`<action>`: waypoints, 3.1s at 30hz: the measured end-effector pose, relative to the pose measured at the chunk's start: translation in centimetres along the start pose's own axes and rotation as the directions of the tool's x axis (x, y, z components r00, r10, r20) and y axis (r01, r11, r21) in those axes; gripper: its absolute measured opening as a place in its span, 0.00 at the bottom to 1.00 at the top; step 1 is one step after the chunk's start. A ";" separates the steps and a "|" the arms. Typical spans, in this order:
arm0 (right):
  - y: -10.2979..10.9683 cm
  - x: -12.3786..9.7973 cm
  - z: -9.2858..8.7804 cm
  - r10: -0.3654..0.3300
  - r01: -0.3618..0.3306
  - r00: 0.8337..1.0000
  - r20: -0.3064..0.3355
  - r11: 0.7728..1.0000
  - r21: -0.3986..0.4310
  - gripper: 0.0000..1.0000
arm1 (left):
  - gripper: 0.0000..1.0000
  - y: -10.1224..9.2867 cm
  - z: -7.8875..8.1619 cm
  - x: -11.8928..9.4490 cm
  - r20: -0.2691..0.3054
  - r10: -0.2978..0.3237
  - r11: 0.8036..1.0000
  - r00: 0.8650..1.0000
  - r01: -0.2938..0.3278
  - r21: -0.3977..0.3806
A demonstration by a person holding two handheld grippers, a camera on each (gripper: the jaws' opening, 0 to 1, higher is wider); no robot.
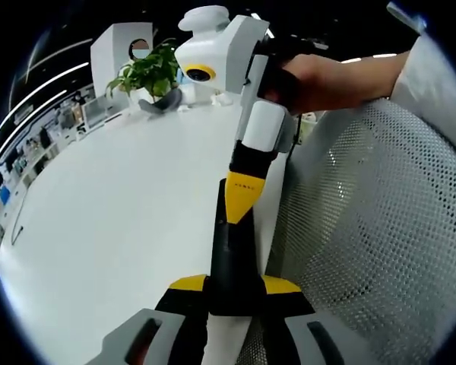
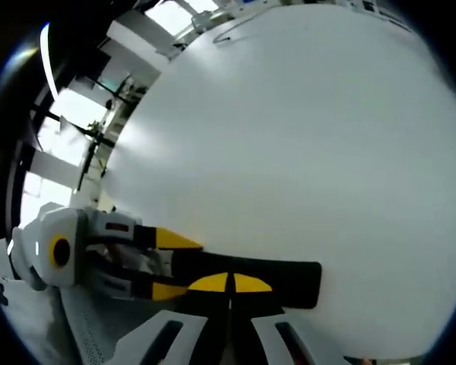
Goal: Press the specified remote control buttons in sequence, fully releasing each button before pressing the next.
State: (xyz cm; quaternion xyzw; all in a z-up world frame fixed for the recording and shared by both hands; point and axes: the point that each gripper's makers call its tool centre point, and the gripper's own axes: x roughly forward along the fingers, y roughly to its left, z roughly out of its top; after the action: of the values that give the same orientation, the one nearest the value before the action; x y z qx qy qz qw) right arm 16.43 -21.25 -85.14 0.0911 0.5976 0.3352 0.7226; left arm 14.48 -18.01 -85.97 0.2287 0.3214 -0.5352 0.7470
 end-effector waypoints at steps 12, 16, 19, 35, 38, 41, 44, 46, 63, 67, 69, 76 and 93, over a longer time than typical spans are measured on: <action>0.0 -0.2 -0.1 0.030 -0.029 0.999 -0.017 0.997 0.068 0.00 | 0.25 0.0 0.0 0.0 -0.001 -0.001 1.000 1.000 0.001 0.002; 0.4 -0.4 -0.6 0.048 -0.044 0.998 -0.042 0.995 0.090 0.00 | 0.25 0.0 0.0 0.0 -0.001 -0.001 1.000 1.000 0.001 0.002; 0.4 -0.6 -0.8 0.043 -0.038 0.998 -0.052 0.994 0.101 0.00 | 0.25 0.0 0.0 0.0 -0.001 -0.001 1.000 1.000 0.001 0.002; 0.2 -0.1 -1.6 -0.009 0.011 0.995 -0.095 1.000 0.022 0.00 | 0.25 0.0 0.0 -0.1 0.001 -0.004 1.000 1.000 0.004 0.006; 0.3 0.0 -1.7 -0.019 0.019 0.995 -0.095 1.000 -0.010 0.00 | 0.25 0.0 0.0 -0.1 0.002 -0.004 1.000 1.000 0.004 0.008; 0.2 0.1 -1.6 -0.031 0.029 0.995 -0.092 0.999 -0.022 0.00 | 0.26 0.0 0.0 -0.1 0.002 -0.004 1.000 1.000 0.003 0.009; 0.2 0.1 -1.6 -0.034 0.032 0.995 -0.091 0.999 -0.028 0.00 | 0.26 0.0 0.0 -0.1 0.002 -0.002 1.000 1.000 0.002 0.006; 0.1 0.0 -1.5 -0.022 0.022 0.996 -0.089 1.000 -0.006 0.00 | 0.26 0.1 -0.1 0.0 0.002 -0.001 1.000 1.000 0.001 0.004; 1.2 -0.1 -0.2 0.084 -0.082 0.996 -0.026 0.995 0.065 0.00 | 0.24 0.0 0.2 0.1 0.007 0.003 0.999 1.000 -0.003 0.033; 1.2 0.1 -0.4 0.086 -0.083 0.995 -0.043 0.994 0.065 0.00 | 0.25 0.0 0.3 0.2 0.012 0.001 1.000 1.000 -0.001 0.028; 1.6 0.2 -0.2 0.106 -0.103 0.994 -0.035 0.992 0.067 0.00 | 0.25 -0.1 0.4 0.2 0.015 0.000 1.000 1.000 -0.001 0.025; 1.5 0.7 -0.3 0.098 -0.095 0.994 -0.046 0.994 0.058 0.00 | 0.25 -0.1 0.5 0.3 0.018 0.006 0.999 1.000 -0.006 0.032; 1.0 0.4 -0.2 0.095 -0.092 0.995 -0.019 0.988 0.127 0.00 | 0.25 0.0 0.3 0.2 0.003 0.011 1.000 1.000 -0.011 -0.001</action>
State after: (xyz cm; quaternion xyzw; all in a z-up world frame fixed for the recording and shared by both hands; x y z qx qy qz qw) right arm 15.92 -20.31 -85.03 0.1601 0.6217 0.3317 0.6913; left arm 14.58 -18.30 -85.93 0.2295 0.3193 -0.5311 0.7506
